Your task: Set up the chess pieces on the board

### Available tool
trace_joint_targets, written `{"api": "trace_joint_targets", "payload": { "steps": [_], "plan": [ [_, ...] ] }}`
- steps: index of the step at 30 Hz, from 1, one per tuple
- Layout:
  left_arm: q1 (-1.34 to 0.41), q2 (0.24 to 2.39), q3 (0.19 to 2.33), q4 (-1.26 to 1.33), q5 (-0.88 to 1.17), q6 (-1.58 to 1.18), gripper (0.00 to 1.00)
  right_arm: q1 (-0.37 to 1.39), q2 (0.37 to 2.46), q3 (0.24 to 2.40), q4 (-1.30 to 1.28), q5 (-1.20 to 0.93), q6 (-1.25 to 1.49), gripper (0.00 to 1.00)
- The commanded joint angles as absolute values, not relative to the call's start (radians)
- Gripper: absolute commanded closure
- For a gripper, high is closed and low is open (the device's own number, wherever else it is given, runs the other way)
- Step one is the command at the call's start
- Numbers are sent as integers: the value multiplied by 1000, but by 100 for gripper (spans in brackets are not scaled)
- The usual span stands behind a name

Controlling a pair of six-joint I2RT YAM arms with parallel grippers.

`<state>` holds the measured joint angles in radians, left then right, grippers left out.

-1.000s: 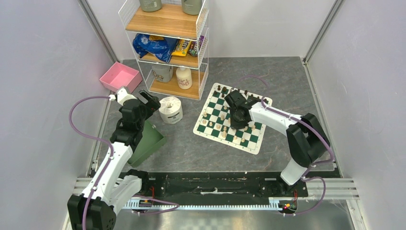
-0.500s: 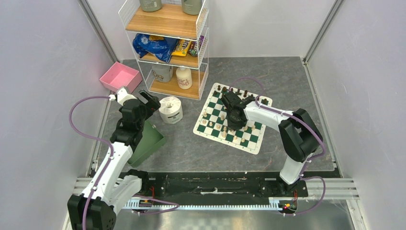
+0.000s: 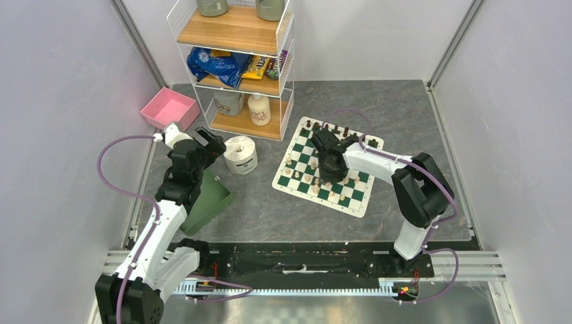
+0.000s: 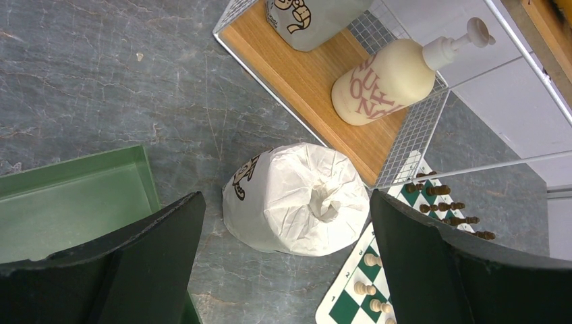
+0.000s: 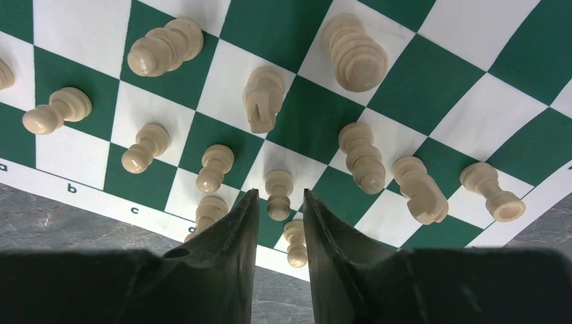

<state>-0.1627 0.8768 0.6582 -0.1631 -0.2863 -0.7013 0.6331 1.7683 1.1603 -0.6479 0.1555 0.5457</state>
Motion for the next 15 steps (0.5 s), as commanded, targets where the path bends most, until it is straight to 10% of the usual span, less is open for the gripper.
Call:
{"api": "trace_joint_targets", "payload": {
  "steps": [1, 15],
  "plan": [
    [-155, 866, 656, -150, -296, -687, 0, 641, 1702, 1181, -640, 174, 544, 61],
    [-153, 859, 650, -147, -292, -697, 0, 660, 1548, 1040, -630, 119, 582, 54]
  ]
}}
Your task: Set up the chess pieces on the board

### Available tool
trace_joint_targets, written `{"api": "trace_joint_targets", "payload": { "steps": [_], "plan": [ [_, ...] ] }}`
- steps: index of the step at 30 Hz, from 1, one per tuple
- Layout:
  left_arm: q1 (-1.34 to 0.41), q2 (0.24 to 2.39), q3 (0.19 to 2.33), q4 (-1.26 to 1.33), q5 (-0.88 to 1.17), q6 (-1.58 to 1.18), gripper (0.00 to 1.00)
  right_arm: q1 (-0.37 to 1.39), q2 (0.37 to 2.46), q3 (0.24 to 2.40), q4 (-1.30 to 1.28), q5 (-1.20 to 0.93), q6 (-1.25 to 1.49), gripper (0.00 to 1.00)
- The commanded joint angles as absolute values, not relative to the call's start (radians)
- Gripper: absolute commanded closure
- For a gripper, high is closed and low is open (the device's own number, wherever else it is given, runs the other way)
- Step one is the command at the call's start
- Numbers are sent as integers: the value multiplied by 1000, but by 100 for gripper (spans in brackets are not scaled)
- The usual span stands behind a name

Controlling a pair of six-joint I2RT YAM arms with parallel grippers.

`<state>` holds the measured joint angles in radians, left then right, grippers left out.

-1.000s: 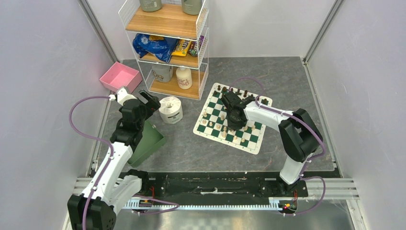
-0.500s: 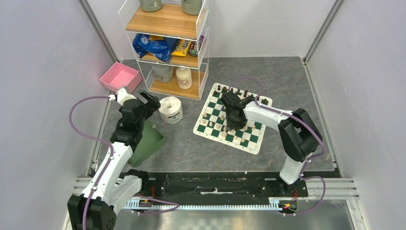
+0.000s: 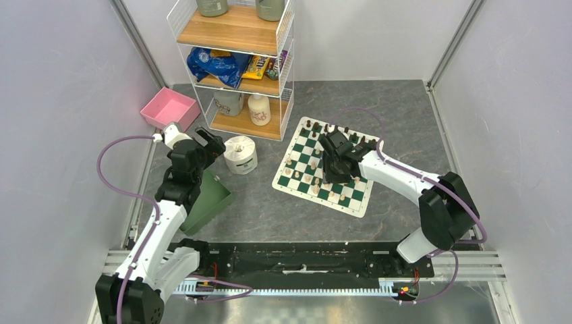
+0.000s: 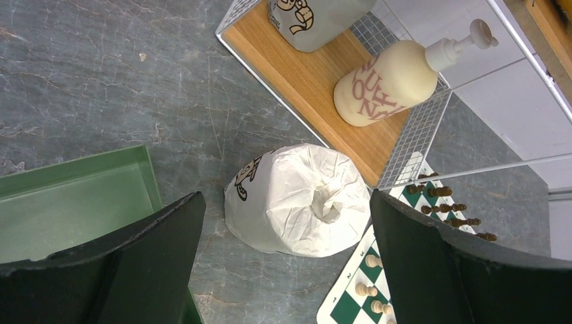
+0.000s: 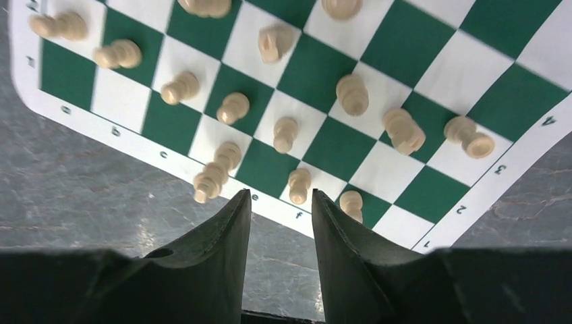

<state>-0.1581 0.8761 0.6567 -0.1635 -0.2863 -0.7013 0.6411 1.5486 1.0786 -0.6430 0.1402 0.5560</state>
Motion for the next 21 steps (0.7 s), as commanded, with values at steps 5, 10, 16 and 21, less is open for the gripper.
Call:
{"api": "trace_joint_targets", "payload": {
  "steps": [5, 10, 16, 21],
  "plan": [
    [-152, 859, 649, -147, -291, -695, 0, 676, 1591, 1032, -620, 120, 586, 55],
    [-152, 855, 650, -152, -295, -693, 0, 680, 1624, 1028, -623, 152, 588, 58],
    [-152, 857, 652, -153, -296, -690, 0, 680, 1634, 1026, -621, 197, 579, 61],
    [-151, 861, 653, -150, -293, -692, 0, 680, 1649, 1027, -621, 198, 577, 63]
  ]
}}
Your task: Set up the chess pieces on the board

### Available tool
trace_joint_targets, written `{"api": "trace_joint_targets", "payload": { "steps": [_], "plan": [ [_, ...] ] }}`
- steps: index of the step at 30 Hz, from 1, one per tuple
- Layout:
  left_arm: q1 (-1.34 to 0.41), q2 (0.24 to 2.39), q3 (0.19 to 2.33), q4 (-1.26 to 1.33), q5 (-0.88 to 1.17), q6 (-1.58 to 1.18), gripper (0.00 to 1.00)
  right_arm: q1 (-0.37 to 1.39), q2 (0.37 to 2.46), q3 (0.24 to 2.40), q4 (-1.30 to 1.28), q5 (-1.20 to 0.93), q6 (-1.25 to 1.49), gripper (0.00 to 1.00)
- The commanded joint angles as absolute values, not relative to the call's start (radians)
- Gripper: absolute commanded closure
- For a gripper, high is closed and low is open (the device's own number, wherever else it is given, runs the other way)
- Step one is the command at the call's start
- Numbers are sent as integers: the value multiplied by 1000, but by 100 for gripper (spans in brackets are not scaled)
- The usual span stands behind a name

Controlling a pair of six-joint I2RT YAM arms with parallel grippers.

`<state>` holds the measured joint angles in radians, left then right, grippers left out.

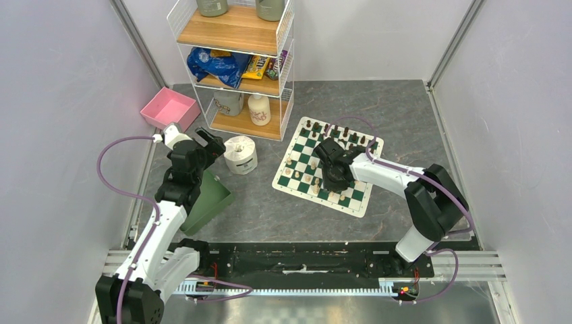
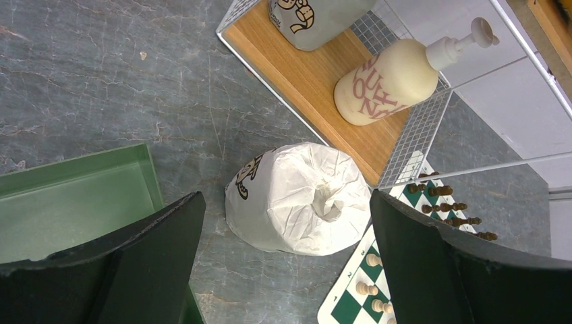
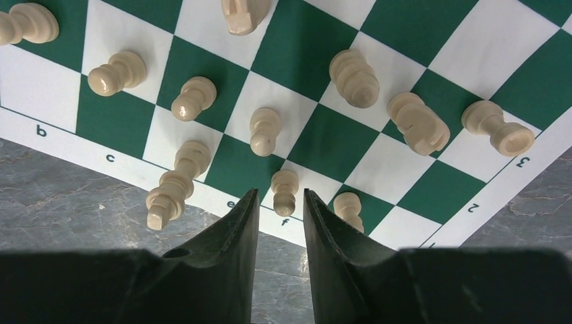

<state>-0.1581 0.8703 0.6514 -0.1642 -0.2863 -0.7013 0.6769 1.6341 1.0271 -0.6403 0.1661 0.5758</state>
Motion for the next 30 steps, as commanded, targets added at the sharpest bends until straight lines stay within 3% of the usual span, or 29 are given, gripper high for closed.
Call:
{"api": "trace_joint_targets", "payload": {
  "steps": [1, 15, 30],
  "plan": [
    [-151, 861, 654, -150, -293, -692, 0, 679, 1652, 1027, -621, 201, 578, 63],
    [-150, 862, 660, -150, -291, -689, 0, 680, 1635, 1019, -624, 205, 576, 78],
    [-149, 857, 658, -153, -290, -689, 0, 651, 1600, 1025, -643, 295, 573, 79]
  ]
}}
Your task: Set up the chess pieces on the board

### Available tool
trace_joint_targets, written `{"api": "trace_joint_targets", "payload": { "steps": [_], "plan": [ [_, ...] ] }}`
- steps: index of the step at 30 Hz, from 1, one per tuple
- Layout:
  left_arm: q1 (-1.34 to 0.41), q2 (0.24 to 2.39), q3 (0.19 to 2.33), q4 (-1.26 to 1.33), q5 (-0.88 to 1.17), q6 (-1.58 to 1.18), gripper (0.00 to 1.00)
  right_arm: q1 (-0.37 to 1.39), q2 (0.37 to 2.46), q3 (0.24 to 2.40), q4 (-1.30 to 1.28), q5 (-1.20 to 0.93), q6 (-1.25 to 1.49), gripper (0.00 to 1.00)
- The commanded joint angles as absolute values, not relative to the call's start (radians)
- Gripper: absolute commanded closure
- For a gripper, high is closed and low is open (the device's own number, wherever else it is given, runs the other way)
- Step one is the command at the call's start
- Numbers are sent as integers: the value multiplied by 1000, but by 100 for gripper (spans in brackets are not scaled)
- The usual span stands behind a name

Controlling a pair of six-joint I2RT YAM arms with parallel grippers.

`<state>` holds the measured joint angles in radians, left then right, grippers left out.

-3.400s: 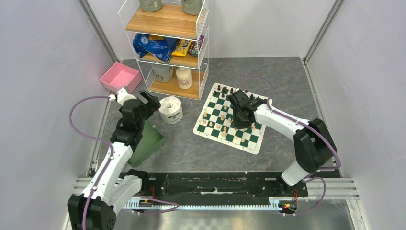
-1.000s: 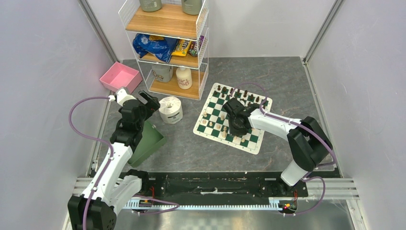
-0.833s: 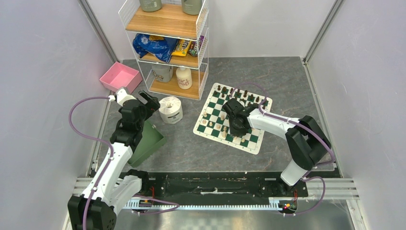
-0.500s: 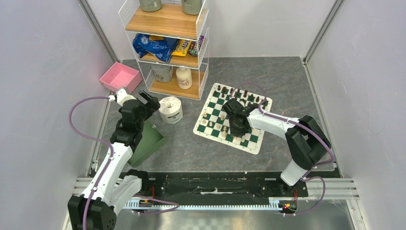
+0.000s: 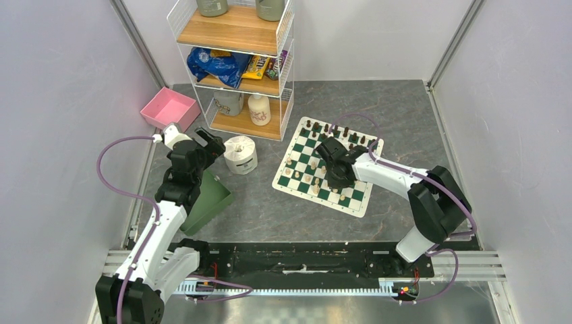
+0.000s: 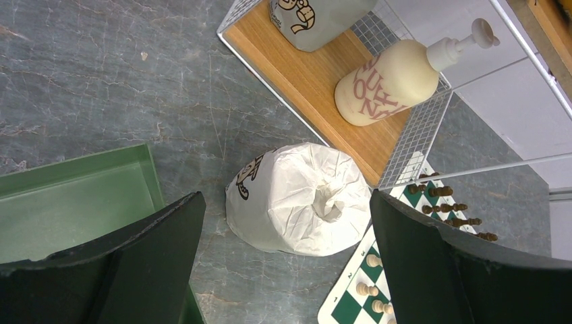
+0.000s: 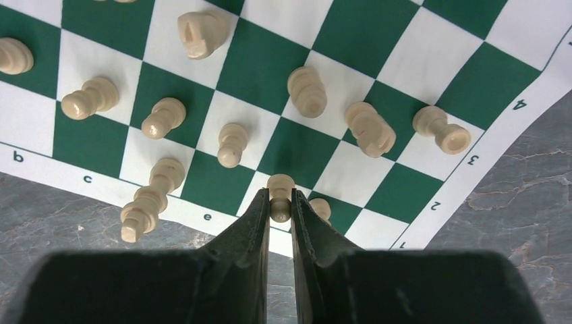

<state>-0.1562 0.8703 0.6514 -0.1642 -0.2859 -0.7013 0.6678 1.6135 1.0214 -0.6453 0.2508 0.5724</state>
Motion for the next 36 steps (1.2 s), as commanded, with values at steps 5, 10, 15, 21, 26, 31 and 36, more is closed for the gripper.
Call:
{"api": "trace_joint_targets", "payload": {
  "steps": [5, 10, 15, 21, 26, 31, 36],
  "plan": [
    [-147, 856, 654, -154, -290, -690, 0, 630, 1619, 1022, -621, 289, 584, 79],
    [-146, 857, 652, -153, -290, -690, 0, 617, 1626, 1017, -602, 258, 589, 78],
    [-146, 860, 649, -150, -288, -692, 0, 613, 1638, 1006, -592, 249, 590, 78],
    [-144, 857, 650, -150, -287, -692, 0, 610, 1661, 1008, -582, 244, 592, 77],
    [-144, 856, 649, -152, -289, -691, 0, 609, 1660, 1006, -580, 252, 596, 77],
    [-143, 856, 647, -152, -288, -692, 0, 606, 1627, 1000, -580, 260, 598, 77],
    [-143, 858, 646, -151, -284, -693, 0, 600, 1620, 999, -578, 264, 596, 77]
  ]
}}
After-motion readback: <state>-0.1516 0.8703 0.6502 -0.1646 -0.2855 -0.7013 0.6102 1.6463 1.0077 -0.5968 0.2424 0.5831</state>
